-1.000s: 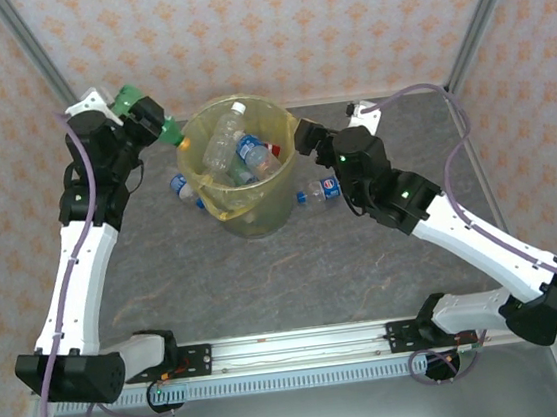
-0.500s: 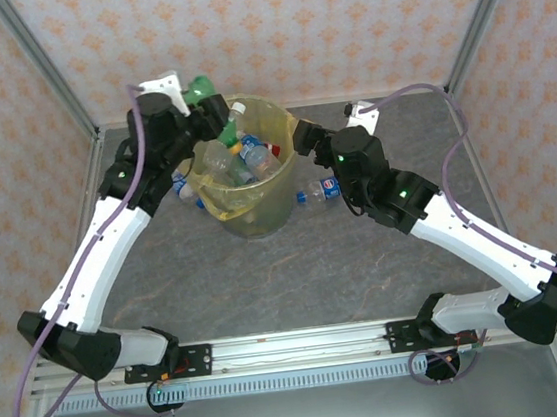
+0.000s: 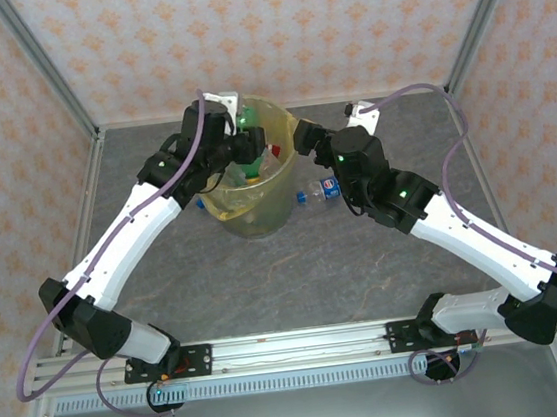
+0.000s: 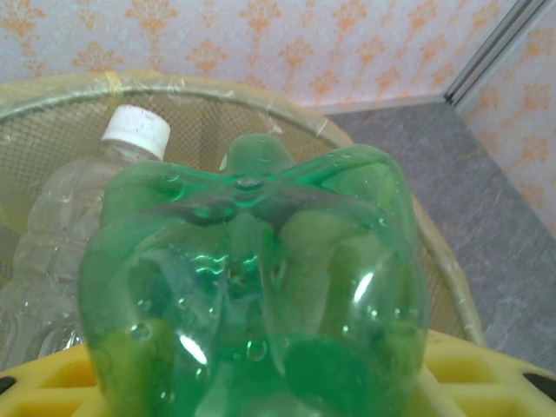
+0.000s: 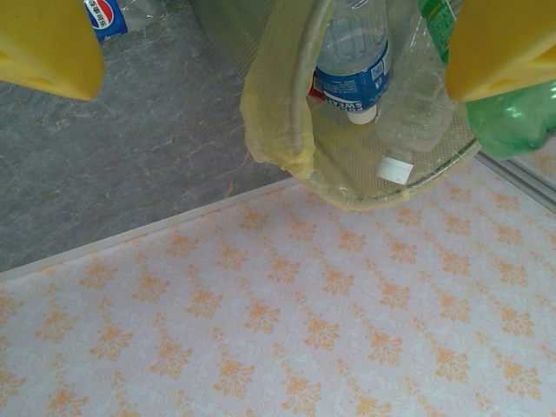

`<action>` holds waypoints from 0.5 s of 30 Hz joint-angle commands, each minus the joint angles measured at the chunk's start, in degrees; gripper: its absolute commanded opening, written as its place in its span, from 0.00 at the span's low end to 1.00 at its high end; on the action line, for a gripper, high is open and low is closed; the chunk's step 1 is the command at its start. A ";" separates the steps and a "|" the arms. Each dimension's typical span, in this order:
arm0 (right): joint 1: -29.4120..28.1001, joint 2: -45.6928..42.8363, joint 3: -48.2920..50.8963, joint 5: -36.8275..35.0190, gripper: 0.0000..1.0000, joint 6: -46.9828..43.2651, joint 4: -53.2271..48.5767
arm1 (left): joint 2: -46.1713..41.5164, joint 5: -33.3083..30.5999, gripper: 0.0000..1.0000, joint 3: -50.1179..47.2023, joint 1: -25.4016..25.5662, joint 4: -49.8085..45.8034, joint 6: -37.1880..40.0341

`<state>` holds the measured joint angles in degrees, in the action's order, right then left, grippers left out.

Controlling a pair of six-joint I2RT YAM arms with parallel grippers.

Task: Put the plastic bottles in the bin

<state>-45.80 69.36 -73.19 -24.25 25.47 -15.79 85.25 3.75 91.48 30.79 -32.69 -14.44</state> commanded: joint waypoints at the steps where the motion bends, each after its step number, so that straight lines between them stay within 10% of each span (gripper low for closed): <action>1: 0.46 -1.34 -0.49 -1.94 1.00 -0.41 0.54 | 0.44 -2.68 0.56 0.96 0.80 -2.74 2.88; 15: 0.54 -1.34 -1.07 -2.16 1.00 -0.68 -0.25 | -2.82 0.74 0.67 -6.75 1.12 0.62 -0.07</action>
<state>-45.69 69.36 -73.19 -24.27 25.47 -15.84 85.10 3.64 86.17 31.53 -33.61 -13.72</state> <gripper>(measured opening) 0.996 0.648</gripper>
